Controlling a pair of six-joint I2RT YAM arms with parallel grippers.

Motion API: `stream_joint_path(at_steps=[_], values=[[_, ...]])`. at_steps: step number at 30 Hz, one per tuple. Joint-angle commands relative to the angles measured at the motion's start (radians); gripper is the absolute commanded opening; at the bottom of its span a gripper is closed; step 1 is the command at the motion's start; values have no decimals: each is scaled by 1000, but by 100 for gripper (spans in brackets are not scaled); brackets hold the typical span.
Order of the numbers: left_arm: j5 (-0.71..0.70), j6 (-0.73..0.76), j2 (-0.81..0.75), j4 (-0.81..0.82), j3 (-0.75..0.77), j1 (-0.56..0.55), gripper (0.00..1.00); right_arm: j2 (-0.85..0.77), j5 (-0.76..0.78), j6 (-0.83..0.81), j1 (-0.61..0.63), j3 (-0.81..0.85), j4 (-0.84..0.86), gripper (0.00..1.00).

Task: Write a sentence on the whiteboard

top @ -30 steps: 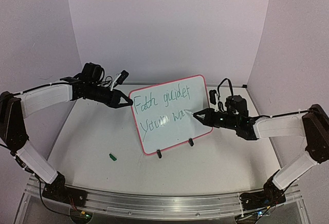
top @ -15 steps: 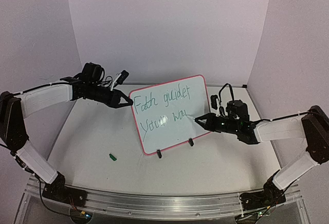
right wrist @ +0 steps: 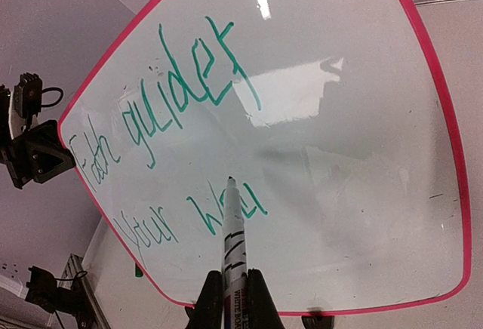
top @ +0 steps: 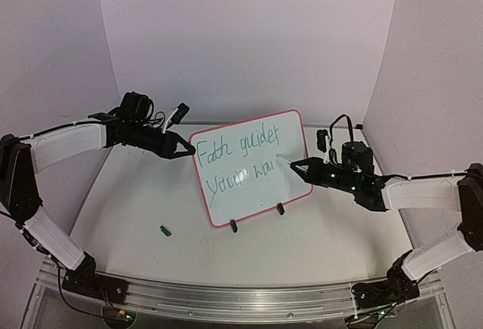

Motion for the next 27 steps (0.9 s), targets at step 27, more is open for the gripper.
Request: stream_joint_path(at_steps=[27], values=[[-84, 103, 59, -175, -40, -47, 0, 90, 0, -3, -16, 14, 58, 0]])
